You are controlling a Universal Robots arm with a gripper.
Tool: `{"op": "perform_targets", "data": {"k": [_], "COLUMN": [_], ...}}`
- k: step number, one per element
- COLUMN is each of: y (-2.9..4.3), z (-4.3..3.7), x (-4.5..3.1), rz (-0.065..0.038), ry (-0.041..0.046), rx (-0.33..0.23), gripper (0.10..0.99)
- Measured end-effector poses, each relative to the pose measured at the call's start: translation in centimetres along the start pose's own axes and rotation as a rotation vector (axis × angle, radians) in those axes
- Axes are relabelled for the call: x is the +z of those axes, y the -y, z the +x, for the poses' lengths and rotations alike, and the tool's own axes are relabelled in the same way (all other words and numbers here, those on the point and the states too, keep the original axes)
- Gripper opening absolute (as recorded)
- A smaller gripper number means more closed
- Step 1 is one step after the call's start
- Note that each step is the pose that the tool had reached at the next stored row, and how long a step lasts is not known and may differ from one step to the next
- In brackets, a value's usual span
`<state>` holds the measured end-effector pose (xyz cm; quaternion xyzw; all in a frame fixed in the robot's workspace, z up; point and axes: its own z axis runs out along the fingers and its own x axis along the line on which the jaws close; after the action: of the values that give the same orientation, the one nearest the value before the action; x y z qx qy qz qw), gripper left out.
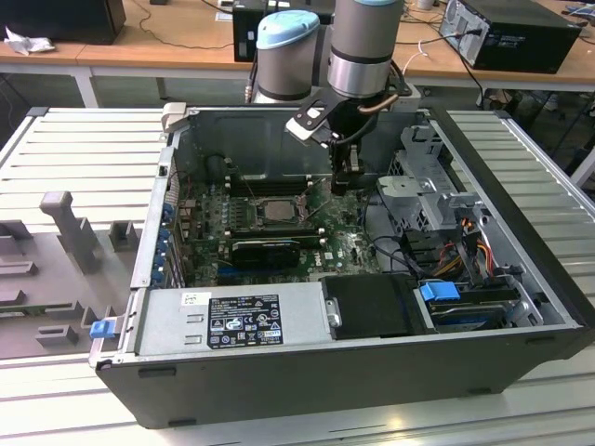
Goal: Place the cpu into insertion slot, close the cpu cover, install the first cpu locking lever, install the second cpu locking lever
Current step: 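Close the cpu cover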
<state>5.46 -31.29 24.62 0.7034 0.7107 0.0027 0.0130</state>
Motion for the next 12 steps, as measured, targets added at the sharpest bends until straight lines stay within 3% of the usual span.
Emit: {"op": "perform_targets", "data": {"k": [12], "y": [0.30], "z": [0.00], "x": [-0.01], "rz": [0.000], "ry": [0.0001], "rx": [0.000], "gripper": [0.106]}}
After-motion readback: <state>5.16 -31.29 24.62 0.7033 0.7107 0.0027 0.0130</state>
